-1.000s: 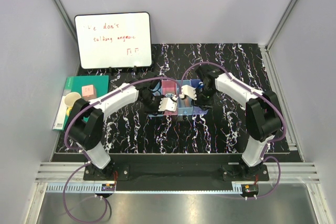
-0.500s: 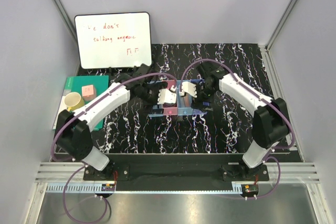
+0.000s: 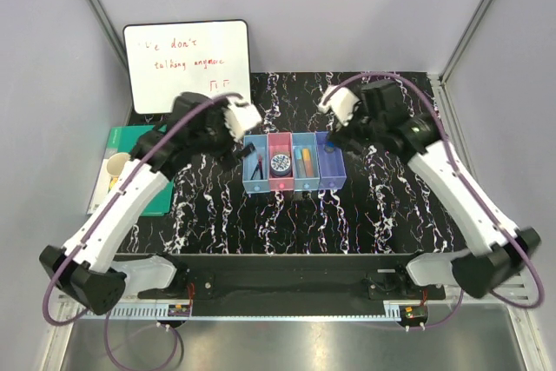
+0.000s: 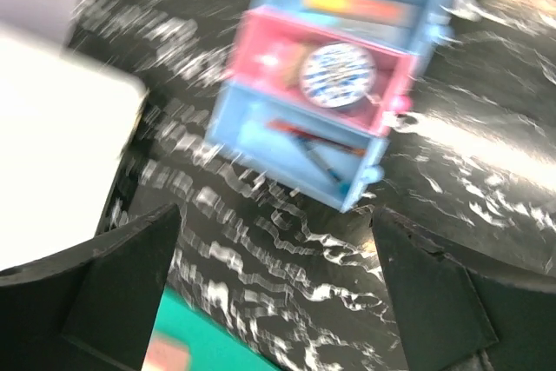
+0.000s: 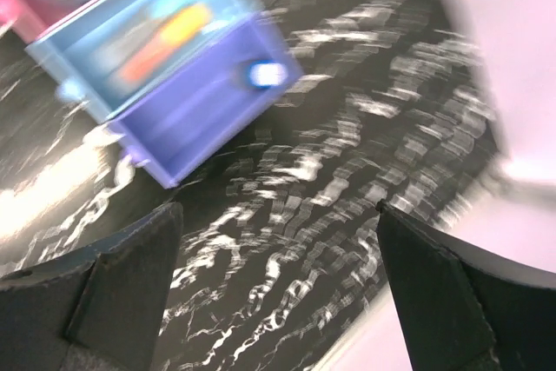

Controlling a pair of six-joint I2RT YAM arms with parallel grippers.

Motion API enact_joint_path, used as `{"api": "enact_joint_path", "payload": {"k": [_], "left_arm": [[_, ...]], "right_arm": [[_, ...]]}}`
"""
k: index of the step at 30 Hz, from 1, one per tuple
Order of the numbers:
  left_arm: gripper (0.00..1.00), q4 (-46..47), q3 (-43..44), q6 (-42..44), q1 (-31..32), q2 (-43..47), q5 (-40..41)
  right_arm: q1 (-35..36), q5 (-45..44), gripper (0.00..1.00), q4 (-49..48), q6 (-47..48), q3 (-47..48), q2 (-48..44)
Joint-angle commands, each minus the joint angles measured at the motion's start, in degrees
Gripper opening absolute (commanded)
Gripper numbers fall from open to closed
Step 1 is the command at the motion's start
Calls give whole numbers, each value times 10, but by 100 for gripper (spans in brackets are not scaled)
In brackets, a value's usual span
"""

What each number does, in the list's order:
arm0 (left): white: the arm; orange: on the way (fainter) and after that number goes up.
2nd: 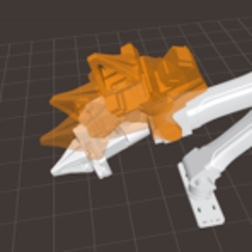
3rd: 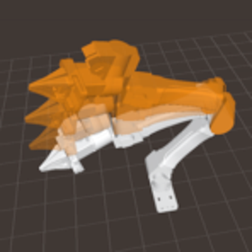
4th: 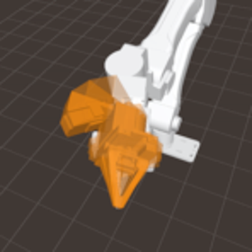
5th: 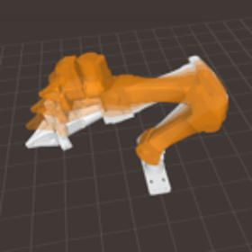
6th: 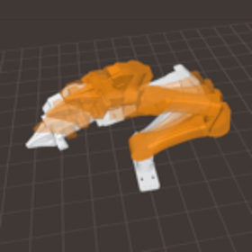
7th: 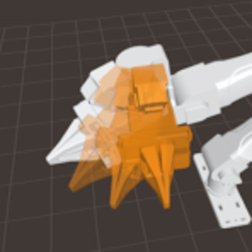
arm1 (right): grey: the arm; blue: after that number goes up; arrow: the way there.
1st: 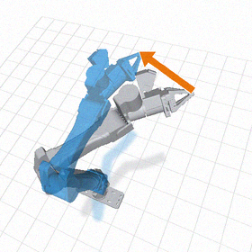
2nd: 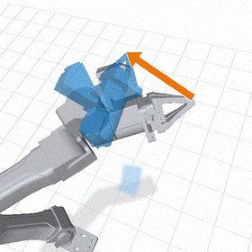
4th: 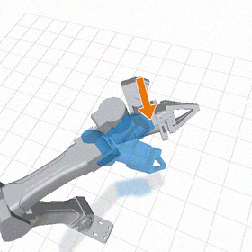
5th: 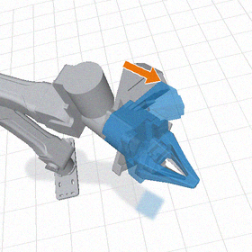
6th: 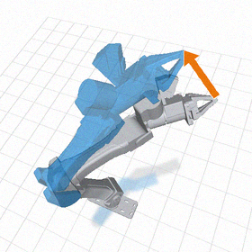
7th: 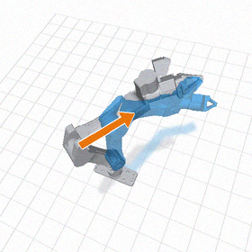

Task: Sort the stationery into containers
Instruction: Reset both arms

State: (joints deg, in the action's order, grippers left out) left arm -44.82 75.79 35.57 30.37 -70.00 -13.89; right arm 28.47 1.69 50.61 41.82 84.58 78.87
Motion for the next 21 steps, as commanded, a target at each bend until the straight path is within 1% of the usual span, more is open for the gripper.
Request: {"api": "enact_joint_path", "payload": {"k": [1, 3, 4, 5, 6, 9, 12, 15, 21], "left_arm": [[99, 32, 23, -177, -96, 37, 71], [99, 36, 2, -208, -150, 52, 79], [99, 46, -12, -238, -166, 70, 110], [99, 49, -25, -247, -181, 79, 120], [99, 52, -48, -250, -209, 89, 124], [99, 53, -85, -256, -259, 129, 108], [99, 52, -100, -258, -285, 176, 103], [99, 49, -103, -262, -294, 198, 105], [99, 46, -97, -268, -295, 200, 106]], "right_arm": [[2, -155, 100, -71, -125, -31, -95], [1, -196, 100, -83, -166, -52, -143], [0, -205, 100, -87, -176, -62, -160], [0, -212, 100, -89, -199, -70, -194], [0, -217, 100, -89, -205, -82, -209], [0, -203, 100, -72, -216, -105, -265], [0, -203, 100, -59, -240, -126, -305], [-1, -204, 100, -53, -252, -138, -330], [0, -198, 100, -51, -251, -132, -335]]}}
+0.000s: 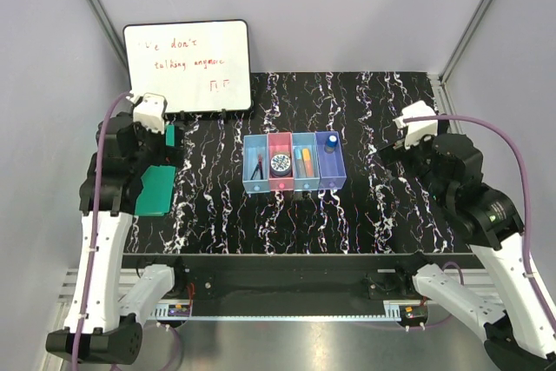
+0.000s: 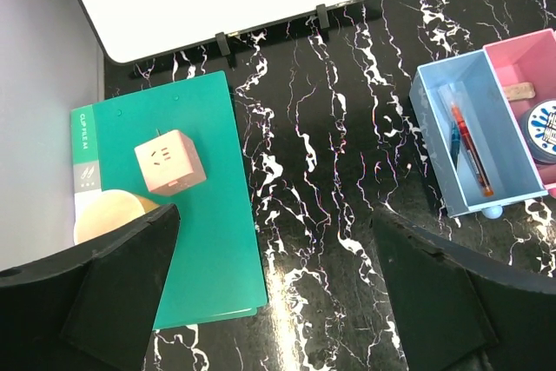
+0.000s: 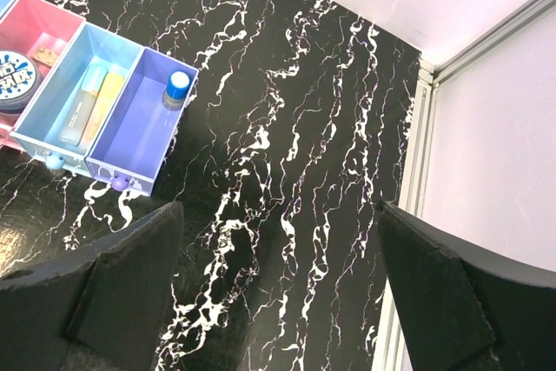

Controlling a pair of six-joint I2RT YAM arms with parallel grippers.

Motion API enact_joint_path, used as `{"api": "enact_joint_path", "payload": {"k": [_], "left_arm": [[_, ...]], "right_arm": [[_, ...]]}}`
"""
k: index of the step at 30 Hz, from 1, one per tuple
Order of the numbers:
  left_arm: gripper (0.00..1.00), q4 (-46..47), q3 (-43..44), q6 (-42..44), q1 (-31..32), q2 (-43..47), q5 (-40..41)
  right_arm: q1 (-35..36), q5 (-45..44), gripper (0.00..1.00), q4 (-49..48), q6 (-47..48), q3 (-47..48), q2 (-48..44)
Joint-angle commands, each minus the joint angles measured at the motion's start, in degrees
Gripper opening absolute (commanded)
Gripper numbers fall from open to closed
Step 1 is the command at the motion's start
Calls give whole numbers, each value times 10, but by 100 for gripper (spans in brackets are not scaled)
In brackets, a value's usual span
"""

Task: Sort the stationery into containers
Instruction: Reset both arms

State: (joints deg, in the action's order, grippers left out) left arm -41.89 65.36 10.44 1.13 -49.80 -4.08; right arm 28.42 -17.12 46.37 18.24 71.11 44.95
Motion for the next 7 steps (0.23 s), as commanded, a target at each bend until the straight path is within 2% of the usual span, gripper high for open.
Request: {"api": "enact_joint_path", "payload": {"k": [1, 7], "left_arm": [[99, 16, 9, -16, -2, -1, 8], [99, 16, 7, -12, -2, 0, 2]], "right_arm": [[1, -7, 100, -8, -12, 2, 5], [1, -9, 100, -6, -7, -1, 11]]}}
